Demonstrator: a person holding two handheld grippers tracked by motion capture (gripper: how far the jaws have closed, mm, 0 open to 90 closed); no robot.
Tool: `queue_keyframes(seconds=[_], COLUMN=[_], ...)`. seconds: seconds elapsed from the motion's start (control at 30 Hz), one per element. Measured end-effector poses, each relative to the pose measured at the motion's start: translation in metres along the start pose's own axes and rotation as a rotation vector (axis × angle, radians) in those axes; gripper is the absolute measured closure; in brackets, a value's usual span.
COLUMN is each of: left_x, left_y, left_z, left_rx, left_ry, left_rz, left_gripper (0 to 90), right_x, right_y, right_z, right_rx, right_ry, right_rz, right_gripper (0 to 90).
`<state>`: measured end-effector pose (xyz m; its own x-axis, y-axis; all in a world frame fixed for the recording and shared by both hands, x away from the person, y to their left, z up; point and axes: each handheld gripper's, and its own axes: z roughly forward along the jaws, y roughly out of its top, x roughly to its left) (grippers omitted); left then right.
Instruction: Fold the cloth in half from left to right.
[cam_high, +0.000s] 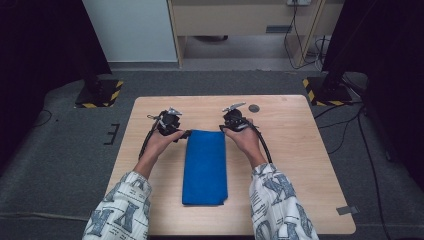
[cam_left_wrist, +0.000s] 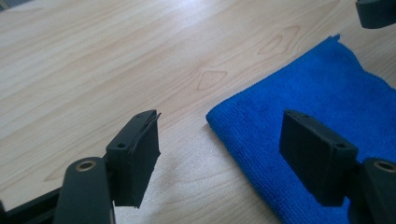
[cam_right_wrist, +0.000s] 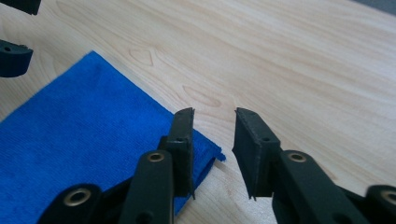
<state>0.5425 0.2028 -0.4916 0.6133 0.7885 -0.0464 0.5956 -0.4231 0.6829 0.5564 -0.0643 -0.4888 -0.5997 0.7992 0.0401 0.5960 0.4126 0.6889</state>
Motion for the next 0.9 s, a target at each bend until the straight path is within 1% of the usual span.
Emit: queue_keyframes(seconds=[0.1, 0.2, 0.23, 0.3, 0.43, 0.47, 0.5, 0.53, 0.6, 0.63, 0.67, 0.73, 0.77, 0.8, 0.83, 0.87, 0.9], left_x=[-0.001, -0.001, -0.002, -0.002, -0.002, -0.003, -0.002, -0.002, -0.002, -0.002, -0.001, 0.001, 0.001, 0.001, 0.001, -0.001, -0.001], left_y=[-0.002, -0.004, -0.005, -0.005, -0.007, -0.008, -0.008, -0.008, -0.008, -0.008, -0.008, -0.009, -0.009, -0.009, -0.01, -0.01, -0.01], left_z=[0.007, 0.013, 0.016, 0.018, 0.025, 0.026, 0.026, 0.027, 0.027, 0.026, 0.026, 0.025, 0.025, 0.025, 0.025, 0.025, 0.025], left_rx=[0.021, 0.036, 0.038, 0.045, 0.063, 0.059, 0.06, 0.064, 0.064, 0.06, 0.061, 0.057, 0.059, 0.054, 0.057, 0.042, 0.042], left_ry=[-0.003, 0.002, 0.0, 0.003, 0.0, 0.001, 0.003, 0.009, 0.013, 0.014, 0.012, 0.015, 0.01, 0.008, 0.007, 0.003, 0.003], left_rz=[0.003, 0.017, 0.014, 0.014, 0.017, 0.009, 0.004, 0.015, 0.017, 0.016, 0.015, 0.005, 0.007, 0.008, 0.011, 0.005, 0.005], left_gripper=[28.7, 28.2, 28.0, 28.0, 28.1, 28.0, 28.0, 28.0, 28.0, 28.2, 28.2, 28.7, 29.7, 32.8, 34.5, 35.8, 37.1], right_x=[-0.001, 0.0, 0.001, 0.001, 0.001, 0.001, -0.001, -0.002, -0.002, 0.0, 0.0, 0.003, 0.004, 0.005, 0.006, 0.007, 0.007], right_y=[-0.004, -0.008, -0.009, -0.011, -0.015, -0.015, -0.017, -0.017, -0.017, -0.017, -0.017, -0.017, -0.017, -0.017, -0.018, -0.019, -0.019], right_z=[0.006, 0.014, 0.015, 0.017, 0.023, 0.025, 0.028, 0.029, 0.03, 0.031, 0.031, 0.031, 0.032, 0.032, 0.032, 0.031, 0.031], right_rx=[0.008, 0.016, 0.021, 0.024, 0.048, 0.054, 0.055, 0.054, 0.056, 0.051, 0.051, 0.051, 0.049, 0.047, 0.046, 0.039, 0.039], right_ry=[0.014, 0.026, 0.029, 0.029, 0.019, 0.017, 0.008, 0.01, 0.006, 0.008, 0.008, 0.012, 0.018, 0.022, 0.025, 0.033, 0.033], right_rz=[0.014, 0.032, 0.041, 0.047, 0.061, 0.063, 0.081, 0.098, 0.097, 0.08, 0.08, 0.069, 0.059, 0.052, 0.054, 0.043, 0.043], right_gripper=[68.8, 63.7, 62.7, 61.6, 56.9, 55.1, 51.0, 50.4, 49.4, 49.4, 49.6, 50.3, 51.7, 52.9, 53.7, 59.0, 59.0])
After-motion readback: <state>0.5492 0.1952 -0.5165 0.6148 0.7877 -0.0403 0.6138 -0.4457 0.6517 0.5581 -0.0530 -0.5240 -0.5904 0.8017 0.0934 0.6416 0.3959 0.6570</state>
